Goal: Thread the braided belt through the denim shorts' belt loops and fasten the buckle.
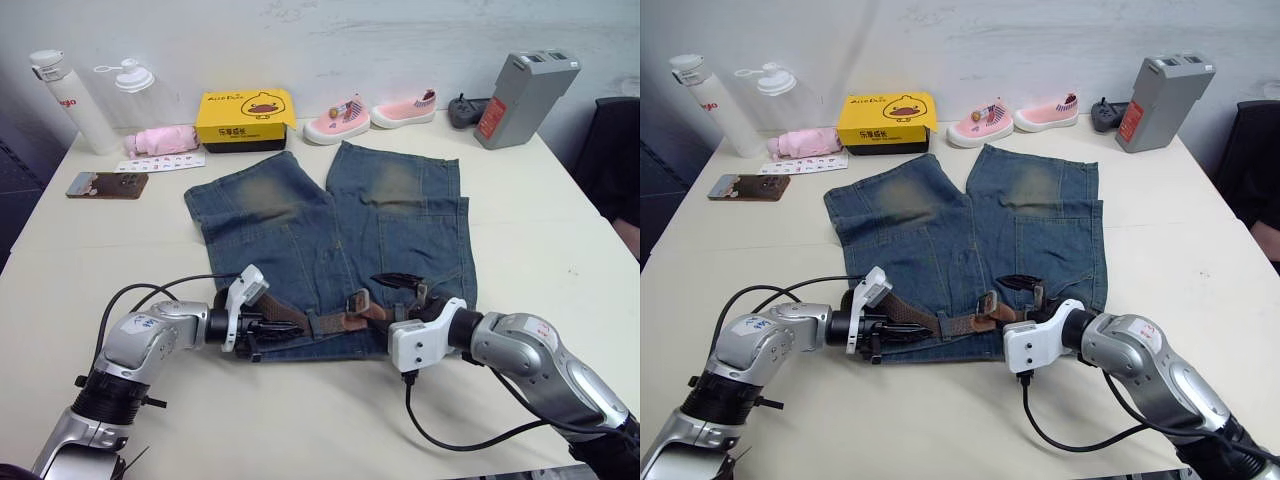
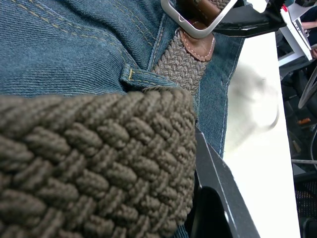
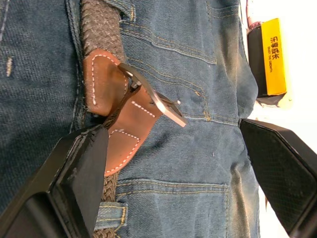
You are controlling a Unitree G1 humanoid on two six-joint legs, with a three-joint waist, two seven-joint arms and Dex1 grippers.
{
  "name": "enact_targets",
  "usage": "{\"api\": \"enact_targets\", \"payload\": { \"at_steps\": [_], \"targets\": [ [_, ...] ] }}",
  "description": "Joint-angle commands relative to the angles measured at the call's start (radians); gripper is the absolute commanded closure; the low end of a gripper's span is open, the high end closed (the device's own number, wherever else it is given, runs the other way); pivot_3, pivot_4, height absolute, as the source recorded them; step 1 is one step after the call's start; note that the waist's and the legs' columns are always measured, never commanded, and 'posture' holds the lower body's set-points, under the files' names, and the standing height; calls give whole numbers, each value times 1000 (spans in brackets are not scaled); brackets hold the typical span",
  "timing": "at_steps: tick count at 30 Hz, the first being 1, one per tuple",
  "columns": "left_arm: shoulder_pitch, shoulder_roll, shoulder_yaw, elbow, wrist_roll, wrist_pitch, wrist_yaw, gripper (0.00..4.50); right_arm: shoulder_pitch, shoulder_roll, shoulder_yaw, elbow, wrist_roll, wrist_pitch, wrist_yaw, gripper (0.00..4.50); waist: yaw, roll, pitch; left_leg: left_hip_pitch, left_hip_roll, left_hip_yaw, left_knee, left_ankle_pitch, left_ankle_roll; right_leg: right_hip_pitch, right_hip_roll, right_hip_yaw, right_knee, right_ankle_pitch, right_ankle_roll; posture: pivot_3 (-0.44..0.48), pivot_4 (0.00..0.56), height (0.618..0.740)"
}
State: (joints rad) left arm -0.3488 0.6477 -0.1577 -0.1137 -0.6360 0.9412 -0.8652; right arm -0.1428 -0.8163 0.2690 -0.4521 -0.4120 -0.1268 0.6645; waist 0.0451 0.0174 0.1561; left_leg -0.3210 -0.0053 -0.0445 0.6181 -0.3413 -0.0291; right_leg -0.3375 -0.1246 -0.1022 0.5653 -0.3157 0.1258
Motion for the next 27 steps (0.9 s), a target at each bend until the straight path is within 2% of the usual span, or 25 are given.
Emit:
{"api": "enact_targets", "payload": {
  "at_steps": [1, 12, 20, 27],
  "targets": [
    [11, 3, 7, -33, -1, 9, -15, 4500, 26, 1, -24, 4, -22, -32, -16, 16, 0, 0, 0, 0, 0, 0, 0, 0, 0, 0, 0, 0, 0, 0, 0, 0, 150, 712],
    [-22, -28, -42, -22, 54, -22, -26, 4500, 15, 53, 13, 28, -133, -79, -59, 16, 3, 1, -1, 0, 0, 0, 2, 0, 0, 1, 0, 0, 1, 0, 0, 0, 150, 712],
    [-40, -35, -33, -12, 59, -6, -33, 4500, -31, 127, 40, 75, -215, -132, -110, 16, 0, 1, -1, 0, 0, 0, 4, 0, 0, 1, 0, 1, 2, 0, 0, 0, 150, 712],
    [-31, -45, -15, -22, 49, 16, -23, 4500, -75, 171, 33, 51, -243, -165, -134, 16, -8, 1, -1, -1, 0, 0, 5, 0, 1, 1, 1, 1, 3, 0, 0, 0, 150, 712]
  ]
}}
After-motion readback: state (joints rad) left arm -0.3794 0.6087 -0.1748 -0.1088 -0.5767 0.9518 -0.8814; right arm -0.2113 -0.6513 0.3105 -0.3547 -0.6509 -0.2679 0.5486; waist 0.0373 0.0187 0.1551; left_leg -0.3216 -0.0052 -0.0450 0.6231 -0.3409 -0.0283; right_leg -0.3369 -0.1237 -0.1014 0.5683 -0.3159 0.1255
